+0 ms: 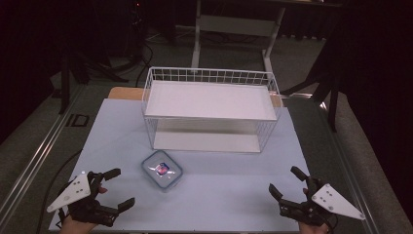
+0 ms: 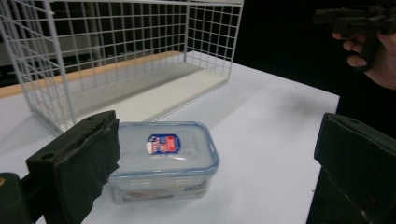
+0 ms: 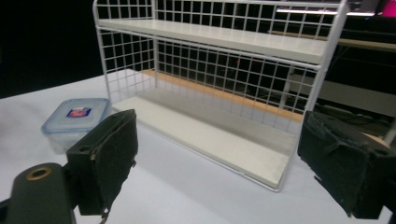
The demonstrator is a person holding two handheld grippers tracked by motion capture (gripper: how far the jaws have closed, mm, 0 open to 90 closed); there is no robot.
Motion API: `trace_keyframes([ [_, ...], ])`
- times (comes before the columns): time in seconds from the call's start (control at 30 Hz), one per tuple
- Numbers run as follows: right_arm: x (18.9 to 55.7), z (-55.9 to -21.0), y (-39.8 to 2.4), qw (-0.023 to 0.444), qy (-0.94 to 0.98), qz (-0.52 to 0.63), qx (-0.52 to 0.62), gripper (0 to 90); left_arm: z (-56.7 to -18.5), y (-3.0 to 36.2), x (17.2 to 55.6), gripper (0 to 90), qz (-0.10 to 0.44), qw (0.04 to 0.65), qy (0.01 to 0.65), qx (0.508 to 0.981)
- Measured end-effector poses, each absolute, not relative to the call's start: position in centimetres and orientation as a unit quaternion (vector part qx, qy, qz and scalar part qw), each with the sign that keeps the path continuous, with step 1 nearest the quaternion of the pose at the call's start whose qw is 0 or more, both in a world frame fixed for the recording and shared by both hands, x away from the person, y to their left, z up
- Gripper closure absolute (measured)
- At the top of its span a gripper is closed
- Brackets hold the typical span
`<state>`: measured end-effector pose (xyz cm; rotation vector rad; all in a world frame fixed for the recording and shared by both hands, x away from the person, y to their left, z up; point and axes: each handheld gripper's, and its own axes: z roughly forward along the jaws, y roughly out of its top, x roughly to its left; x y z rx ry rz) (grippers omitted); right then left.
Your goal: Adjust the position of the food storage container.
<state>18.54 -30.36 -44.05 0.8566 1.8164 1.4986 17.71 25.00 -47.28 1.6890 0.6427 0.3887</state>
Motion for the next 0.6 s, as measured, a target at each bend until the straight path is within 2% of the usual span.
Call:
trace_keyframes([
  [0.3,18.9,-44.1,-30.4,0.308,0.693,0.569,0.320,11.1,-46.0,24.9,18.3,1.4,0.181,0.598,0.264,0.735],
  [0.6,18.6,-43.7,-30.4,0.303,0.682,0.585,0.316,11.1,-46.7,25.5,21.5,2.5,0.176,0.568,0.288,0.750],
])
